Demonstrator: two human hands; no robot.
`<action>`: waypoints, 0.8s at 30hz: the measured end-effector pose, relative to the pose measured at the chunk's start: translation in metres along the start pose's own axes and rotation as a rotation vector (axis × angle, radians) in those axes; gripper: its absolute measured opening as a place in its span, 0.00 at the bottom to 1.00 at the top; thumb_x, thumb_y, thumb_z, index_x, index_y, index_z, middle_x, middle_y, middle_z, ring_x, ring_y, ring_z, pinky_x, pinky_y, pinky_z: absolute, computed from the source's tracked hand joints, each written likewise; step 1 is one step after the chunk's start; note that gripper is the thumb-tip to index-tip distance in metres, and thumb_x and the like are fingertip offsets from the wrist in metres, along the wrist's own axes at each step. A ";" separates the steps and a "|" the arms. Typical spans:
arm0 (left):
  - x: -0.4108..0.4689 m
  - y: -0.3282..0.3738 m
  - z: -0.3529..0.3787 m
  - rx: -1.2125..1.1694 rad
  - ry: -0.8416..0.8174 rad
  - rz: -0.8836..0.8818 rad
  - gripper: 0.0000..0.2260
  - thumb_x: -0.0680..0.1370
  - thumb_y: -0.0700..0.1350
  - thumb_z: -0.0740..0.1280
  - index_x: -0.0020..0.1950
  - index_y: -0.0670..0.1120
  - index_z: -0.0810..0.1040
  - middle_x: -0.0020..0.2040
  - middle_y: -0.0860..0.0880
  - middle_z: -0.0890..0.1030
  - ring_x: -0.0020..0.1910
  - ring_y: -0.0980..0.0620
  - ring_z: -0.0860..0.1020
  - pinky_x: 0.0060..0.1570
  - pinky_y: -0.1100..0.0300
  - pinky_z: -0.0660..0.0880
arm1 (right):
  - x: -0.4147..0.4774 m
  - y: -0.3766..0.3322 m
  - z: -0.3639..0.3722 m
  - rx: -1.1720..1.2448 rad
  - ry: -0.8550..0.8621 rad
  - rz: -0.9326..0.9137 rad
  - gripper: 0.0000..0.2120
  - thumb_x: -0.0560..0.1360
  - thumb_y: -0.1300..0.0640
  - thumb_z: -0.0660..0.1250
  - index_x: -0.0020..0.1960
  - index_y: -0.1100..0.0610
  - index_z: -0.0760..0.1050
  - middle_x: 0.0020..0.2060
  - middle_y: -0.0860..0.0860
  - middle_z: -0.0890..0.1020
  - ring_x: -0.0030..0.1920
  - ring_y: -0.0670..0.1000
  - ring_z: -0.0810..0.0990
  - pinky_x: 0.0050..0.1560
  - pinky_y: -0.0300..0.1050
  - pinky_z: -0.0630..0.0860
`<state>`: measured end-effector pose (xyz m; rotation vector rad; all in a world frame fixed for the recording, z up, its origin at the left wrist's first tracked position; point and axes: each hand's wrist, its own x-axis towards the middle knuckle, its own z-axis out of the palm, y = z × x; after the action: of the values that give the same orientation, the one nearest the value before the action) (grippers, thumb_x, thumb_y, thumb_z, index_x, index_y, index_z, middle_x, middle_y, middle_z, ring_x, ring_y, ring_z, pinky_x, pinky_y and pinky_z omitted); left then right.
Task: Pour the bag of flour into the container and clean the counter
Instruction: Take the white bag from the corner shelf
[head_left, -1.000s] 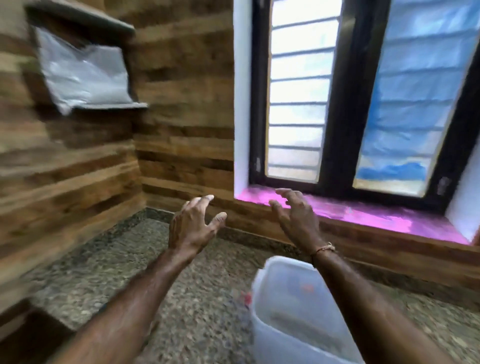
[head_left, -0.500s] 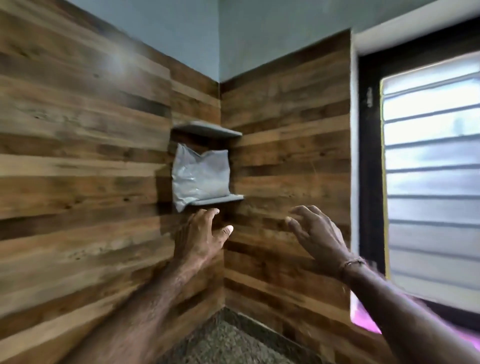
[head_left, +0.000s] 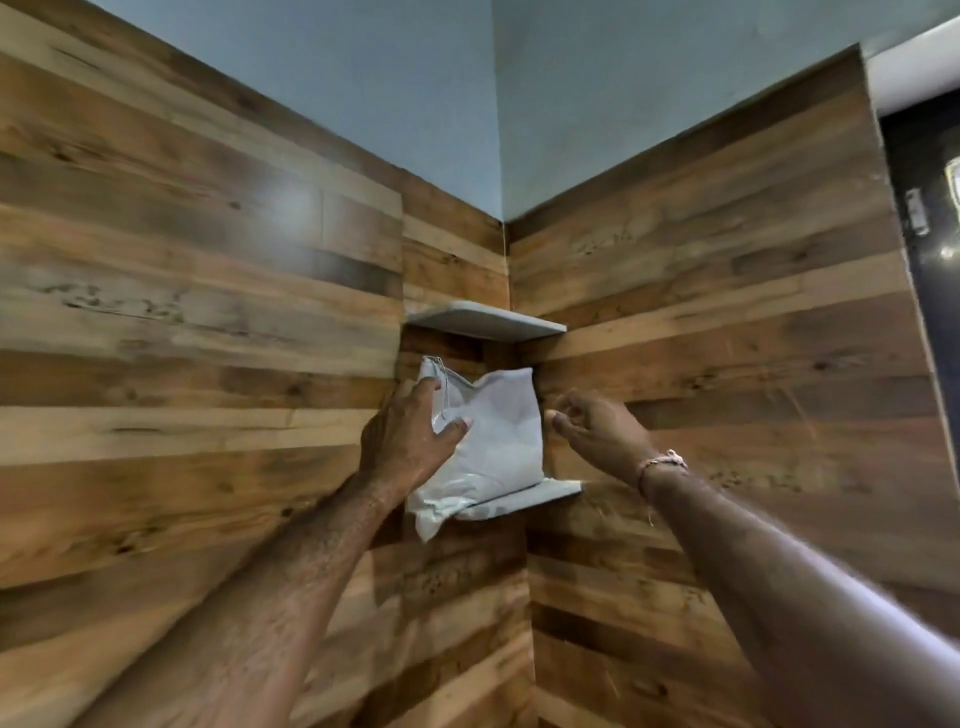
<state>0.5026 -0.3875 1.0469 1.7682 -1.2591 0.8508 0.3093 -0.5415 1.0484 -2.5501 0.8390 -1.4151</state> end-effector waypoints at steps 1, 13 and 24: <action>0.013 -0.005 0.008 0.040 0.047 0.064 0.30 0.77 0.60 0.69 0.76 0.52 0.68 0.74 0.49 0.72 0.70 0.46 0.71 0.63 0.52 0.72 | 0.016 0.001 0.012 -0.009 -0.010 0.002 0.12 0.81 0.47 0.66 0.58 0.53 0.80 0.53 0.51 0.82 0.52 0.53 0.80 0.51 0.49 0.78; 0.153 -0.030 0.055 0.397 0.004 0.185 0.14 0.76 0.57 0.73 0.51 0.48 0.82 0.46 0.49 0.82 0.46 0.50 0.80 0.50 0.54 0.78 | 0.195 0.006 0.096 -0.112 -0.109 -0.101 0.25 0.81 0.57 0.68 0.76 0.48 0.69 0.69 0.53 0.73 0.53 0.55 0.83 0.38 0.38 0.81; 0.178 -0.080 0.064 0.299 -0.078 -0.008 0.20 0.74 0.61 0.74 0.57 0.49 0.79 0.53 0.49 0.82 0.46 0.50 0.76 0.42 0.55 0.67 | 0.227 0.042 0.113 0.112 -0.087 0.024 0.05 0.81 0.55 0.68 0.49 0.56 0.80 0.49 0.59 0.84 0.45 0.61 0.86 0.50 0.57 0.85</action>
<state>0.6343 -0.5045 1.1532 2.0570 -1.2219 1.0166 0.4776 -0.7122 1.1412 -2.4890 0.7524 -1.2958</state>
